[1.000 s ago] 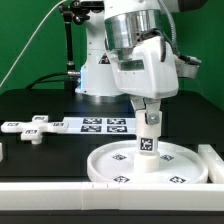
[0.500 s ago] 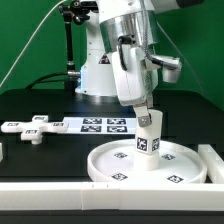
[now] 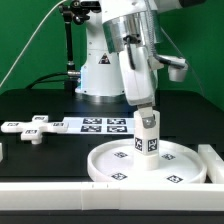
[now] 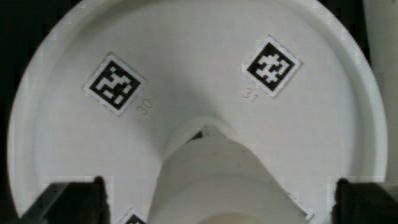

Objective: Assemble round table

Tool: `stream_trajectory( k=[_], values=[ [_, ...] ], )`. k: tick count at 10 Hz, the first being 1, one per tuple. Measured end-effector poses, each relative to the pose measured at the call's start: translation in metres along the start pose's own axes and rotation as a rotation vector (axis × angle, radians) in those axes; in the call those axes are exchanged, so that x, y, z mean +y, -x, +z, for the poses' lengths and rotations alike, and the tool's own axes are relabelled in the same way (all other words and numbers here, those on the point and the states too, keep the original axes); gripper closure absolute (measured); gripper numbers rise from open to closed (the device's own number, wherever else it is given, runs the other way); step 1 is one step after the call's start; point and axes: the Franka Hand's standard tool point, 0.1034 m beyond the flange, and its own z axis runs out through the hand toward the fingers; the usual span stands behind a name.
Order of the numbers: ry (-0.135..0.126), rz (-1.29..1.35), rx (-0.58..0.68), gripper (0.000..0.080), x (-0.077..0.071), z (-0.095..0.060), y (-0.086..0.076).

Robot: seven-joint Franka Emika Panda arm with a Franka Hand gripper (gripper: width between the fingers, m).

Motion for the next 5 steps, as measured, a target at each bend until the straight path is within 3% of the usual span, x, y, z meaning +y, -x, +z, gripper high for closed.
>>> stream_trajectory(
  k=[5],
  values=[
    [0.006,-0.413,0.006,0.015,0.0002,0.0,-0.0031]
  ],
)
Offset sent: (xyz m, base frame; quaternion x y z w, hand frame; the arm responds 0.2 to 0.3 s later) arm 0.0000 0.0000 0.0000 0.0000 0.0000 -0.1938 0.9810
